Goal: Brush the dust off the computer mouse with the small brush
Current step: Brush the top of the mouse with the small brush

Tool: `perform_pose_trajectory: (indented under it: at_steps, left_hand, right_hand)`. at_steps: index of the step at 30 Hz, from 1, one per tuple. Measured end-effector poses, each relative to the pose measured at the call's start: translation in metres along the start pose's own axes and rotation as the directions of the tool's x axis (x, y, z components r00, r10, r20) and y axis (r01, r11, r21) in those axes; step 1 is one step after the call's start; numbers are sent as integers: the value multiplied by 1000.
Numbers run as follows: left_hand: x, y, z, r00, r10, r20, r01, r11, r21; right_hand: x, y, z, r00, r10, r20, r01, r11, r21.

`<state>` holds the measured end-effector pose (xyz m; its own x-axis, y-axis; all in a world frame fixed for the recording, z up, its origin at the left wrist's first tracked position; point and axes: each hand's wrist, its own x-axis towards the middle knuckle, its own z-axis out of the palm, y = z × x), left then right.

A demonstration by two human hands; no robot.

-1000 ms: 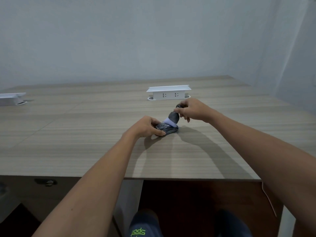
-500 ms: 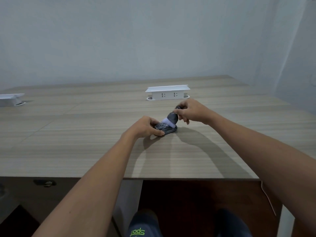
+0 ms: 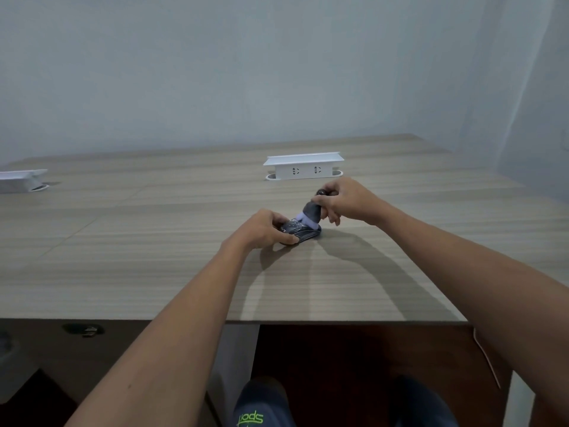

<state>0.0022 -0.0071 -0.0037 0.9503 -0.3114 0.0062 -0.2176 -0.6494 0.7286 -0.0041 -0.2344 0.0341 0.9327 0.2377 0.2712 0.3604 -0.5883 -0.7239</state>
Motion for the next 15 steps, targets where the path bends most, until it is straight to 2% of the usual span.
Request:
perform_pose_trajectory:
  at_steps: [2,5,7,10,13,15]
  left_hand:
    - [0,-1,0,1000,2,3,-2,1000,-8]
    - [0,-1,0,1000,8,6,-8,1000,-19]
    - [0,0,0,1000,14,6,-14,1000,-15]
    - [2,0,0,1000,12,4,-12,1000,-8]
    - [2,-1,2,1000,5,-9,-5,1000,-14]
    - [1,-2,3,1000,1,-18,-1,1000,-17]
  right_hand:
    - [-2,6,-4,1000,15,-20,-16,999,-32]
    - [-5,13,-5,1000,5,-20,-9,975,-220]
    - [-5,11,-3,999,-34,-5,32,961,-274]
    - [1,4,3,998,-69,-5,67,979,-194]
    - [7,-1,4,999,-41,13,42,996,-82]
    - [8,1,2,1000,-22,8,22,997,-74]
